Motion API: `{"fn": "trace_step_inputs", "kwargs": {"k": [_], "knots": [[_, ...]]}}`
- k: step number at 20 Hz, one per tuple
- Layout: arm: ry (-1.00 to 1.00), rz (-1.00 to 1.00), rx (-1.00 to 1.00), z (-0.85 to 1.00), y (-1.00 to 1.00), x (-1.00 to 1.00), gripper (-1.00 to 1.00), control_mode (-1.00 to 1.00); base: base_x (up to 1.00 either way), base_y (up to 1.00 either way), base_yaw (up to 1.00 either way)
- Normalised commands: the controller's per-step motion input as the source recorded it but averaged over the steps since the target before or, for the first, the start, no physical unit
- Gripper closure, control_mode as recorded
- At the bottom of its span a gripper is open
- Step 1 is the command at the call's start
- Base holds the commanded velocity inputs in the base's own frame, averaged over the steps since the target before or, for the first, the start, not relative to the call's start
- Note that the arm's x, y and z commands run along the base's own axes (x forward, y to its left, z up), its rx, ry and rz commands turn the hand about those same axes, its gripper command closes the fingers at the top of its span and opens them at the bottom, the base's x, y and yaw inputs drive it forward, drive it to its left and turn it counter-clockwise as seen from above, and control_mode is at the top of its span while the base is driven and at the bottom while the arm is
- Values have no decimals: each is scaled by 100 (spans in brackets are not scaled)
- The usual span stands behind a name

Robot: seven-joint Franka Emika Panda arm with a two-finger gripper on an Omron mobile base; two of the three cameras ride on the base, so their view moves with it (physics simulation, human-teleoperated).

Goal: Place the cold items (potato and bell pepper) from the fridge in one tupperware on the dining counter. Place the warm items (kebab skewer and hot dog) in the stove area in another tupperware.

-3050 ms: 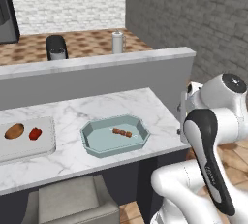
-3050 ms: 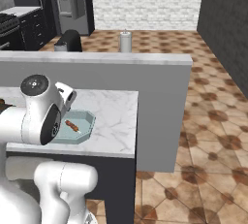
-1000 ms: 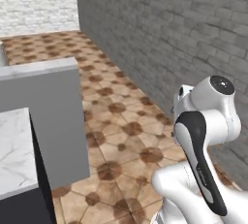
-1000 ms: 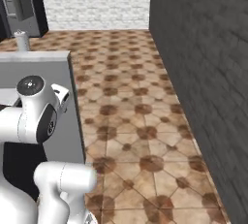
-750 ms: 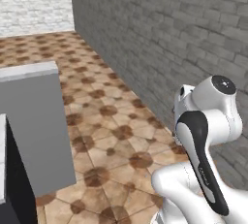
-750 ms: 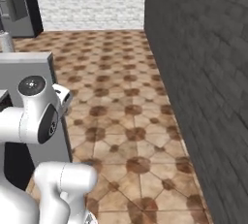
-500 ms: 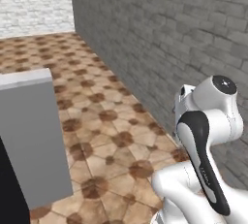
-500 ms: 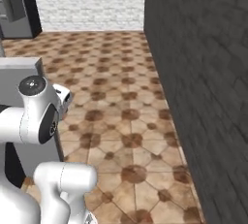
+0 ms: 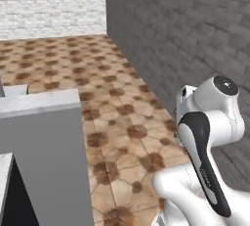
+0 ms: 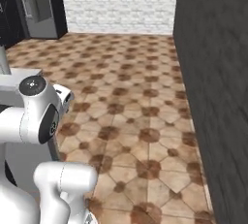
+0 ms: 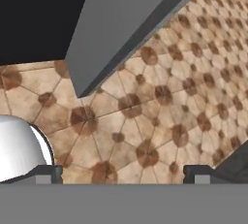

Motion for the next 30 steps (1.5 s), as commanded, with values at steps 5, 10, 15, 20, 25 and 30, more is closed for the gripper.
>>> {"fn": "trace_step_inputs", "kwargs": {"k": [5, 10, 15, 20, 25, 30], "knots": [[0, 0, 0, 0, 0, 0, -100, 100, 100, -35, 29], [0, 0, 0, 0, 0, 0, -100, 100, 99, -56, 22], [0, 0, 0, 0, 0, 0, -100, 100, 93, -43, 26], [0, 0, 0, 0, 0, 0, -100, 100, 92, -32, 32], [0, 0, 0, 0, 0, 0, -100, 100, 100, -13, 41], [0, 0, 0, 0, 0, 0, -100, 100, 100, -19, 44]]}}
